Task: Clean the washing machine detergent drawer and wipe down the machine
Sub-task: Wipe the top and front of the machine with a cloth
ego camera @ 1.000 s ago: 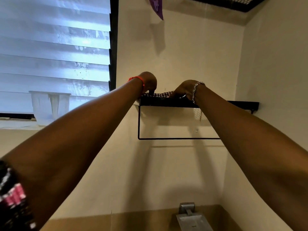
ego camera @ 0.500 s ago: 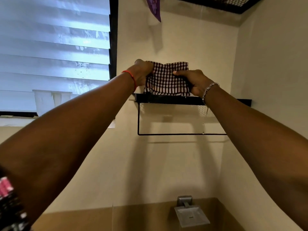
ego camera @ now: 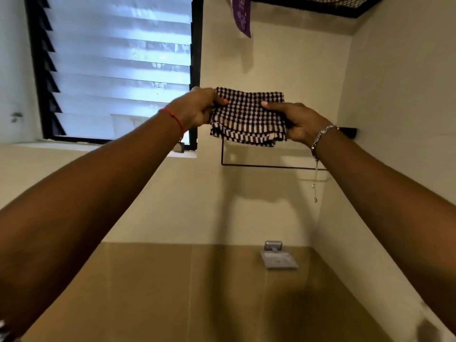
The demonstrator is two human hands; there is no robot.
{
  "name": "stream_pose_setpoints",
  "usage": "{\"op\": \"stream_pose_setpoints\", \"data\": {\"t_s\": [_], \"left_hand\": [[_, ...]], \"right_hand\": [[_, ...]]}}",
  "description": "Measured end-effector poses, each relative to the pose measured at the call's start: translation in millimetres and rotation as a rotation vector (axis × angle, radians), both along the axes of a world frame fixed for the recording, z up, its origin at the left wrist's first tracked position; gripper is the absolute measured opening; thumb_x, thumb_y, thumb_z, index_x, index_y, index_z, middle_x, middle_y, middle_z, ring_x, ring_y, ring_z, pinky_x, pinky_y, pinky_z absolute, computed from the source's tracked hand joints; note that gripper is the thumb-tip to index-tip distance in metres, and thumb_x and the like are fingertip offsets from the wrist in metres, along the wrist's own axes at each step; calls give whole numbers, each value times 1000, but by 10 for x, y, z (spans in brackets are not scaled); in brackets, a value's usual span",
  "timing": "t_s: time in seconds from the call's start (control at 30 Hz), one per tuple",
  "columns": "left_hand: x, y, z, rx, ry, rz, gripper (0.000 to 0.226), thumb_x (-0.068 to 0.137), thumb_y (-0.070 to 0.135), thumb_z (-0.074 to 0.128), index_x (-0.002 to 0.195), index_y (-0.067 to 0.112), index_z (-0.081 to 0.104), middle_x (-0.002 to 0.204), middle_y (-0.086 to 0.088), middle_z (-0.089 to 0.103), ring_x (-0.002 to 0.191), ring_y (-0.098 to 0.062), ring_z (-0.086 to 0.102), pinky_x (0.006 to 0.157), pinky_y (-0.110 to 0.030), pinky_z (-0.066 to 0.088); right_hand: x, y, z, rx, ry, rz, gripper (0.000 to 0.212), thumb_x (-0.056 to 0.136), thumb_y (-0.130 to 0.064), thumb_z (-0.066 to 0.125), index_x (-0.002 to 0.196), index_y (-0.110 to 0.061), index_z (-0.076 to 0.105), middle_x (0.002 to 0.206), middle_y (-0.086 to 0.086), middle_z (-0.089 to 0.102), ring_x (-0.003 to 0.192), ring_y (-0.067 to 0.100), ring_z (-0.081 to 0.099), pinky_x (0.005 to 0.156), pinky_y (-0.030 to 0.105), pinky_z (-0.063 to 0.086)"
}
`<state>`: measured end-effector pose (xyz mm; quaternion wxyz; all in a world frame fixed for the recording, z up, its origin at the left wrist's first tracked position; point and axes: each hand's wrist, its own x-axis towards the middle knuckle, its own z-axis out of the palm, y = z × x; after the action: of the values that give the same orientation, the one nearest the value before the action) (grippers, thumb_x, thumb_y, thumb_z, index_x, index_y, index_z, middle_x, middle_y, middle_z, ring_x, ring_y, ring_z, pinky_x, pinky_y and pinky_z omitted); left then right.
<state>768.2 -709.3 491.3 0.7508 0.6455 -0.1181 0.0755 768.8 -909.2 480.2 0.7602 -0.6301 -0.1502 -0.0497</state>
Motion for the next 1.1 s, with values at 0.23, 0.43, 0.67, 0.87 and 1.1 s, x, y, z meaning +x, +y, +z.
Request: {"op": "stream_pose_setpoints", "data": {"t_s": [0.23, 0.43, 0.67, 0.87, 1.1], "left_hand": [[-999, 312, -903, -3, 287, -54, 14, 90, -5, 44, 101, 1, 50, 91, -12, 58, 78, -21, 59, 75, -34, 52], [-1768, 827, -1906, -55, 548, -25, 16, 91, -8, 42, 104, -4, 50, 86, -14, 59, 76, -22, 57, 91, -37, 42], [-2703, 1737, -2984, -98, 742, 42, 10, 86, -10, 49, 90, -3, 55, 85, -15, 63, 55, -20, 68, 58, -31, 58], [-3467, 2620, -3420, -62, 856, 72, 18, 83, -8, 57, 100, -4, 56, 92, -14, 64, 64, -19, 68, 56, -28, 57], [-4306, 3470, -3896, 48, 1012, 34, 51, 75, 1, 69, 123, -1, 52, 121, -17, 59, 110, -31, 56, 99, -42, 46]], "right_hand": [[-887, 329, -920, 26, 271, 187, 20, 85, -3, 59, 104, 0, 57, 99, 16, 66, 87, 25, 65, 67, 37, 57], [-1745, 802, -1828, 36, 570, 279, 26, 73, 1, 65, 98, 3, 57, 88, 17, 69, 71, 28, 70, 62, 41, 57], [-2617, 1583, -2850, 64, 833, 314, 47, 63, 3, 68, 109, 5, 56, 87, 23, 70, 66, 32, 71, 55, 47, 56], [-3393, 2457, -3445, 96, 1002, 347, 29, 82, 0, 58, 110, 7, 55, 80, 23, 71, 60, 31, 70, 48, 42, 57], [-4349, 3232, -3961, 245, 1166, 321, 40, 69, 4, 64, 107, 10, 56, 100, 27, 66, 67, 35, 70, 59, 51, 55]]}}
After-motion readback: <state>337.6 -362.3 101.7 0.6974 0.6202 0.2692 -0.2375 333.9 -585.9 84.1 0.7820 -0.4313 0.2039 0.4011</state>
